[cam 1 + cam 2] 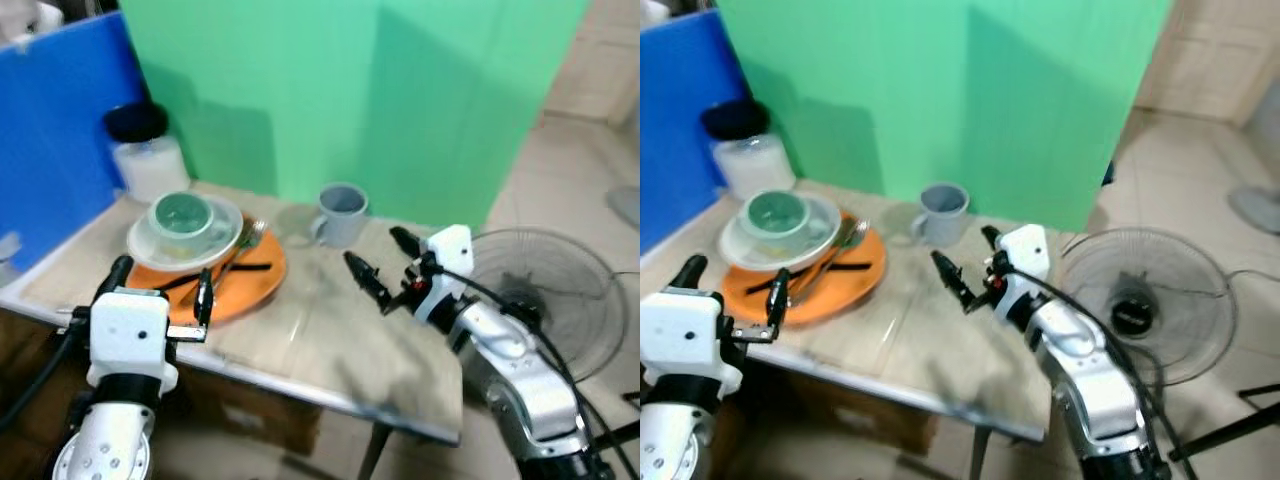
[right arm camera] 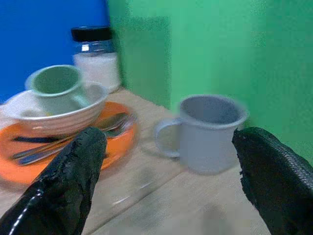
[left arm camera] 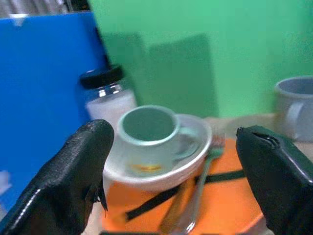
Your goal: Setting the table
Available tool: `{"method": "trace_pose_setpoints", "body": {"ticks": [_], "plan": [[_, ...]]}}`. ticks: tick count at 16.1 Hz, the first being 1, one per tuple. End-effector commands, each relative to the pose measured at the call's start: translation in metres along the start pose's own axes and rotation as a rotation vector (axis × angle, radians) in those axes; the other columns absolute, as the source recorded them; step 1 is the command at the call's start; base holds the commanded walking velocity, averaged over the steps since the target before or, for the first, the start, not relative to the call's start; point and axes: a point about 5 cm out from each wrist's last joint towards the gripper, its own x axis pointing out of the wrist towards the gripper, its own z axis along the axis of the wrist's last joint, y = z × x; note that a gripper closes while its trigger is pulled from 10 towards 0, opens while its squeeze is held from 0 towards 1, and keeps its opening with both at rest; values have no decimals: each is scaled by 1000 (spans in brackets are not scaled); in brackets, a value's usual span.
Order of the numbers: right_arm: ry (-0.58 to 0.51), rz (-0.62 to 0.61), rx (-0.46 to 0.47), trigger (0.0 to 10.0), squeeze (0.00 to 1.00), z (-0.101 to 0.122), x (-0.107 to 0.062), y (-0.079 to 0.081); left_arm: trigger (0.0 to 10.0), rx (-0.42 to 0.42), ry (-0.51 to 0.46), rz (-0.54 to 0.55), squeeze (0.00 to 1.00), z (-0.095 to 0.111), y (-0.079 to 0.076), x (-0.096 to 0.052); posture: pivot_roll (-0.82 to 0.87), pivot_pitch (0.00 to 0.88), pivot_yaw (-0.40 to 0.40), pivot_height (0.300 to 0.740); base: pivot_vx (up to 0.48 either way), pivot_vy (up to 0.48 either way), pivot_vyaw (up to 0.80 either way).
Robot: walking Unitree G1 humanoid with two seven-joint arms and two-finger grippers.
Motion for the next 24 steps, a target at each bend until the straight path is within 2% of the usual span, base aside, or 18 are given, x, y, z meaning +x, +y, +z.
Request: {"method": "trace_pose_setpoints", "body": {"ticks": [1,4,5,6,7,8,9,10,14,15,17,19,20,21,22,24], "plan": [[9,-31,2,10000,0,0,-5,-11,10000,-2,-5,-10,0,1,-3,1,29,0,15,740,0,0,0],[4,9,-41,10000,0,9,1,-15,10000,12,12,-67,0,-1,-8,2,21,0,14,740,0,0,0],[21,39,-67,10000,0,13,9,-15,10000,24,22,-132,0,-1,-12,1,22,0,15,740,0,0,0],[27,60,-83,10000,31,15,14,-15,10000,21,25,-146,0,-1,-13,2,22,0,17,740,0,0,0],[33,103,-107,10000,1000,19,22,-15,10000,17,31,-159,0,-2,-12,3,19,0,19,740,0,0,0],[46,155,-153,10000,1000,23,31,-13,10000,21,31,-178,0,-2,-12,4,17,0,22,740,0,0,0],[88,218,-250,10000,1000,24,47,-11,10000,31,27,-225,0,-1,-13,5,17,0,22,740,0,0,0],[93,227,-266,10000,1000,25,49,-11,10000,32,26,-234,0,-1,-13,6,17,0,22,740,0,0,0],[99,297,-429,10000,1000,36,87,-3,10000,15,20,-339,0,2,-17,7,12,0,31,740,0,0,0],[109,316,-479,10000,0,39,98,0,10000,-1,28,-403,0,2,-21,6,9,0,38,740,0,0,0],[146,329,-553,10000,0,43,114,3,10000,-53,49,-533,0,3,-30,2,8,0,40,740,0,0,0],[186,328,-610,10000,0,44,122,4,10000,-70,60,-598,0,5,-34,0,9,0,41,740,0,0,0],[216,320,-640,7451,0,43,126,2,10000,-73,62,-615,0,5,-34,0,9,0,41,740,0,0,0],[254,305,-655,2118,0,42,130,0,10000,-75,61,-618,0,6,-34,0,9,0,41,740,0,0,0],[283,294,-668,275,0,42,131,-3,10000,-77,61,-619,0,6,-35,0,8,0,41,740,0,0,0],[312,264,-685,0,0,44,135,-8,10000,-87,72,-634,0,6,-34,-1,8,0,41,740,0,0,0]]}}
